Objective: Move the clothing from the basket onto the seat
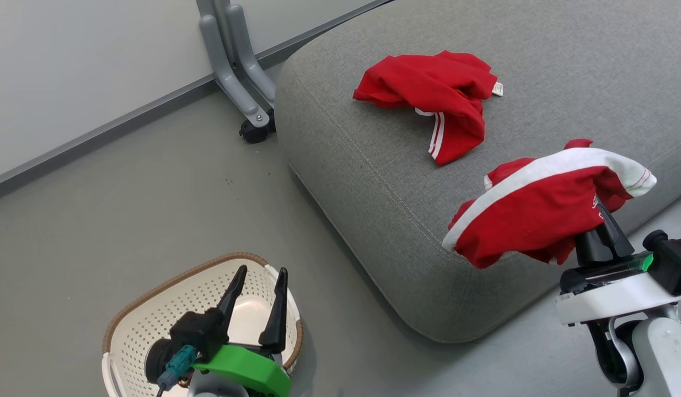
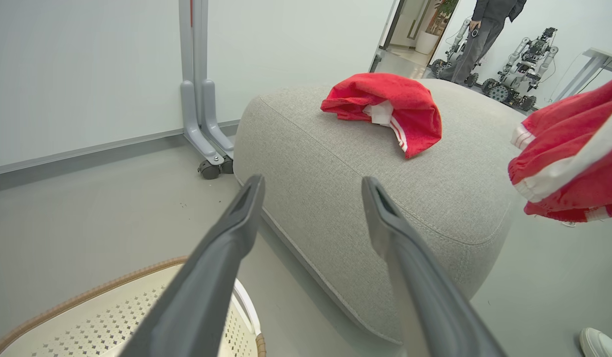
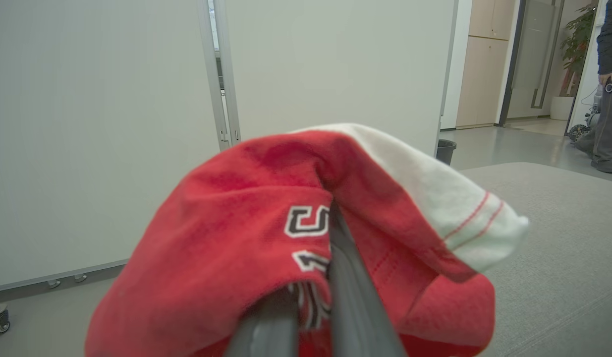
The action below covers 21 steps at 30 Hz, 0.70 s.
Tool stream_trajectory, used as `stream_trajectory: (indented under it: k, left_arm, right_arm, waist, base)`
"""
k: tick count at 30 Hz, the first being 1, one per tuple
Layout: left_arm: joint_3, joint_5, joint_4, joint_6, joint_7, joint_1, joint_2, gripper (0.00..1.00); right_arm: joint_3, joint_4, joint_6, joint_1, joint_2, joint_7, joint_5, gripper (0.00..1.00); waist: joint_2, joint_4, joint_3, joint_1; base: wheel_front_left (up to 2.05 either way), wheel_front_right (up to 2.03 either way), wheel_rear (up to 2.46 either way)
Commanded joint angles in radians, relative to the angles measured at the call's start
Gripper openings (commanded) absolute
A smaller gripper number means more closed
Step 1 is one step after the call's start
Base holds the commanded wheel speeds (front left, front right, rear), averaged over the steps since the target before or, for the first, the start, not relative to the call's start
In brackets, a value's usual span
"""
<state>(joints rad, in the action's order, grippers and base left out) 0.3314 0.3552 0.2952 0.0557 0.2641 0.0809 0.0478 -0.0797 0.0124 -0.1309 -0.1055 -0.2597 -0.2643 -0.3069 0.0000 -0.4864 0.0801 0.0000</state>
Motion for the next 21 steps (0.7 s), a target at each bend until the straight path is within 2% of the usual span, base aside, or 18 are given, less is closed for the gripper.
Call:
stream_trajectory:
  k: [1,9,15,21]
  left_arm:
    - [0.001,-0.008,0.002,0.004,0.000,0.015,0.005,1.00]
    - [0.002,0.022,-0.029,-0.015,0.000,-0.001,0.005,1.00]
    - [0.044,0.007,-0.058,-0.022,0.000,0.057,0.006,1.00]
    - [0.107,-0.023,-0.061,-0.039,0.000,0.137,0.006,1.00]
  right_arm:
    - [0.004,-0.003,0.000,-0.007,0.001,0.000,-0.004,0.00]
    - [0.005,0.006,0.000,-0.074,-0.046,0.000,0.021,0.00]
    - [0.028,-0.005,0.000,-0.219,-0.124,0.000,-0.004,0.00]
    - [0.032,0.012,0.000,-0.425,-0.233,0.000,-0.023,0.00]
  waist:
    - [0.0000,-0.002,0.002,0.0000]
    - [0.0000,0.004,0.022,0.0000]
    - [0.0000,0.053,0.115,0.0000]
    - [0.0000,0.110,0.226,0.0000]
  base:
    - [0.00,0.00,0.00]
    - [0.00,0.00,0.00]
    - [0.00,0.00,0.00]
    - [0.00,0.00,0.00]
